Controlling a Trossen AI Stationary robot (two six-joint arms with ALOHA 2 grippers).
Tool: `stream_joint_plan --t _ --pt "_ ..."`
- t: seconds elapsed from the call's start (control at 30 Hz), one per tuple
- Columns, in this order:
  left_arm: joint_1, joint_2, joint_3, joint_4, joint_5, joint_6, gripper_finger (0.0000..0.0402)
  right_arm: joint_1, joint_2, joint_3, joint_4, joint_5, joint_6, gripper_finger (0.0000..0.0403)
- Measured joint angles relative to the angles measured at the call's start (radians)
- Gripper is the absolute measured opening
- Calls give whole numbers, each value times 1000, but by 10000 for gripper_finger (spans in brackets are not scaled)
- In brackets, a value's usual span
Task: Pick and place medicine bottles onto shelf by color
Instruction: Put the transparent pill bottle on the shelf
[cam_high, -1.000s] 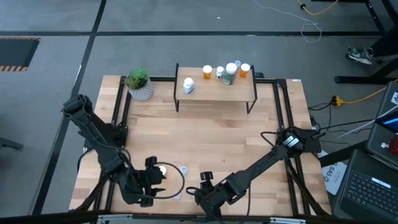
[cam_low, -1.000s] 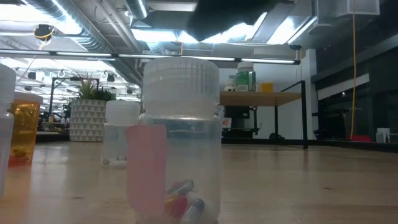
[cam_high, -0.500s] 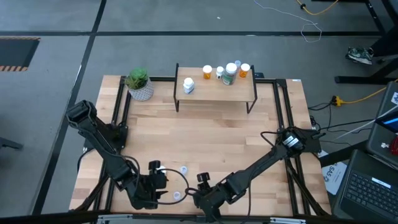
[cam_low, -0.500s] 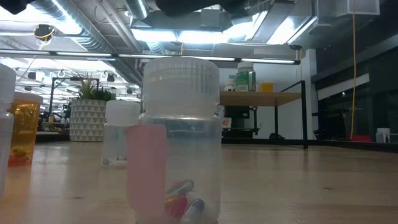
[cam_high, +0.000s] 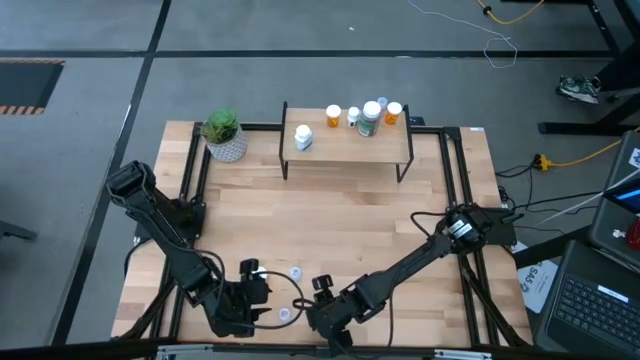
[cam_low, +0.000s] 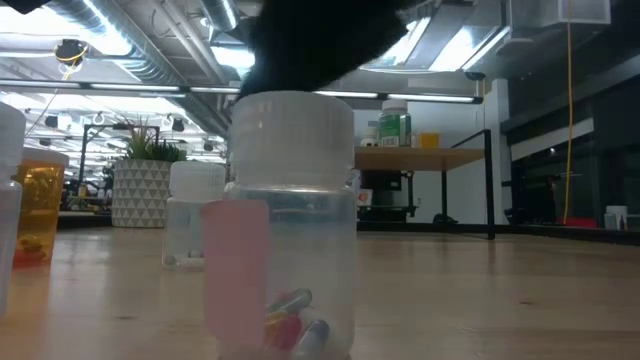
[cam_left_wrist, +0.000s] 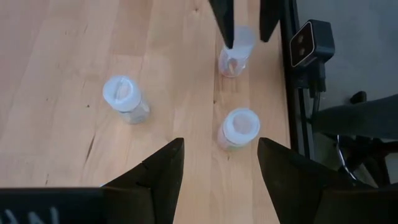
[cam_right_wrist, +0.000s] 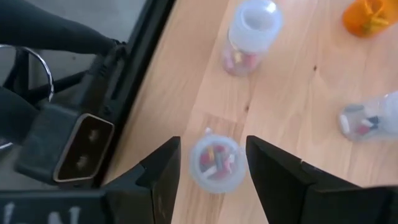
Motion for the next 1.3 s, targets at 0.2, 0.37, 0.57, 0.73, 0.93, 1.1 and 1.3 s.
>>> stream_joint_plan --t 0.2,0.37,0.57,0.73,0.93,1.1,1.3 --pt "-3 0 0 0 2 0 199 0 17 0 -7 0 -2 184" --pt "-3 0 0 0 2 0 199 0 17 0 -7 0 -1 184" --pt "-3 0 0 0 2 0 199 0 18 0 -16 17 7 184" --pt "-3 0 0 0 2 0 199 -3 18 0 -42 129 73 171" --pt "-3 0 0 0 3 0 199 -30 15 1 -80 131 141 137" --pt "-3 0 0 0 3 0 199 -50 7 1 -107 133 151 137" --pt "-3 0 0 -6 3 0 199 -72 -65 -1 -367 306 275 137"
